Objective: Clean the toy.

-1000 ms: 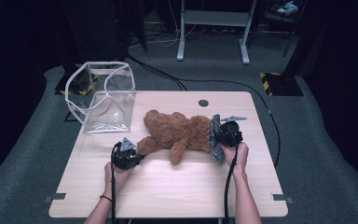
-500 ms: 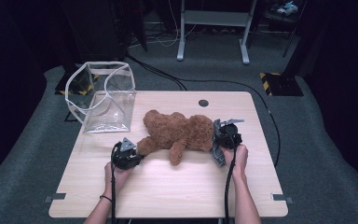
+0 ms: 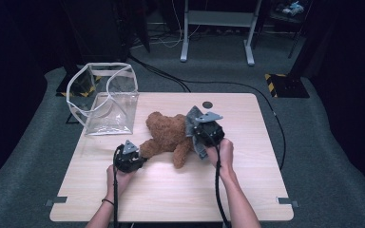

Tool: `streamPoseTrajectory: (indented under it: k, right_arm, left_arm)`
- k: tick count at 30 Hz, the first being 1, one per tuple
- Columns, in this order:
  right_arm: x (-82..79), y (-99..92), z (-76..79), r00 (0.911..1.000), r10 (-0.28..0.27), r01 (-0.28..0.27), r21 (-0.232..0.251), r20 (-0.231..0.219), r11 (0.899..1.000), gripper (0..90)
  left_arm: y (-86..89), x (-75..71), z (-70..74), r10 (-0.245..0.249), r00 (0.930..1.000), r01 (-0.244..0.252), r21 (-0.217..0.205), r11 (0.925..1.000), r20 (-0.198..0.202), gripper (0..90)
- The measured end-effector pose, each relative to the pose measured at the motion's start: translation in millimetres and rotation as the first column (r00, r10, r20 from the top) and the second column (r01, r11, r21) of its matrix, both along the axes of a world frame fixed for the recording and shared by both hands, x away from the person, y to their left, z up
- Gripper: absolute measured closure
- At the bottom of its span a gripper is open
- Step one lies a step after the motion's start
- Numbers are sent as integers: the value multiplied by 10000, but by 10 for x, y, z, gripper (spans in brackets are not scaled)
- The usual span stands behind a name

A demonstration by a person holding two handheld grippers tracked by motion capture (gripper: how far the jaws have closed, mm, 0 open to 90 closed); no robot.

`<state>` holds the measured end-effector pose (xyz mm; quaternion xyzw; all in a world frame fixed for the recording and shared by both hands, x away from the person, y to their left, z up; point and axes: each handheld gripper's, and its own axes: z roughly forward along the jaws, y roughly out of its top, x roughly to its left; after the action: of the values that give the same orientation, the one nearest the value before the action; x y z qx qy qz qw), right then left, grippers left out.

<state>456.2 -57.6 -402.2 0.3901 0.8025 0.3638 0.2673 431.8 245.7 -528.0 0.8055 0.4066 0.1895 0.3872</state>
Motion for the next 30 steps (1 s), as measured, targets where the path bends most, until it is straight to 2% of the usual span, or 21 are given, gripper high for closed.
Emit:
streamPoseTrajectory:
  k: [3, 8, 10, 12, 13, 14, 18, 21, 24, 27, 30]
  right_arm:
    - [-30, 291, -29, 9972, 753, -754, -375, -24, 9964, 756]
    - [-83, 765, -126, 9843, 1761, -1765, -840, -124, 9807, 755]
    - [-90, 884, -189, 9775, 2100, -2108, -926, -183, 9731, 754]
    - [-87, 954, -244, 9759, 2169, -2181, -1301, -236, 9672, 756]
    - [-81, 964, -270, 9768, 2127, -2138, -1331, -231, 9678, 757]
    - [-80, 956, -281, 9779, 2051, -2085, -1215, -406, 9704, 758]
    - [-43, 835, -258, 9818, 1876, -1899, -1108, -310, 9755, 760]
    - [-36, 703, -217, 9872, 1526, -1565, -985, -455, 9828, 760]
    - [-4, 553, -216, 9882, 1489, -1518, -1027, -363, 9831, 759]
    - [-10, 404, -215, 9928, 1062, -1112, -949, -561, 9893, 759]
    - [-11, 268, -217, 9956, 746, -788, -738, -574, 9942, 759]
  left_arm:
    - [0, 0, 0, -2, 10000, 2, 2, 10000, -4, 667]
    - [3, -1, 2, -34, 10000, 34, 30, 10000, -48, 667]
    - [5, 1, 3, -28, 10000, 28, 54, 10000, -19, 667]
    - [5, 1, 3, -30, 10000, 30, 57, 10000, -21, 667]
    - [5, -1, 4, -40, 10000, 41, 51, 10000, -55, 667]
    - [2, 0, 2, -6, 10000, 6, 15, 10000, -9, 667]
    - [7, 2, 4, -37, 10000, 38, 56, 10000, -30, 667]
    - [7, 2, 4, -36, 10000, 36, 50, 10000, -31, 667]
    - [6, 2, 4, -34, 10000, 34, 52, 10000, -30, 667]
    - [3, 2, 2, -10, 10000, 10, 4, 10000, -21, 667]
    - [5, 2, 3, -33, 10000, 33, 43, 10000, -26, 667]
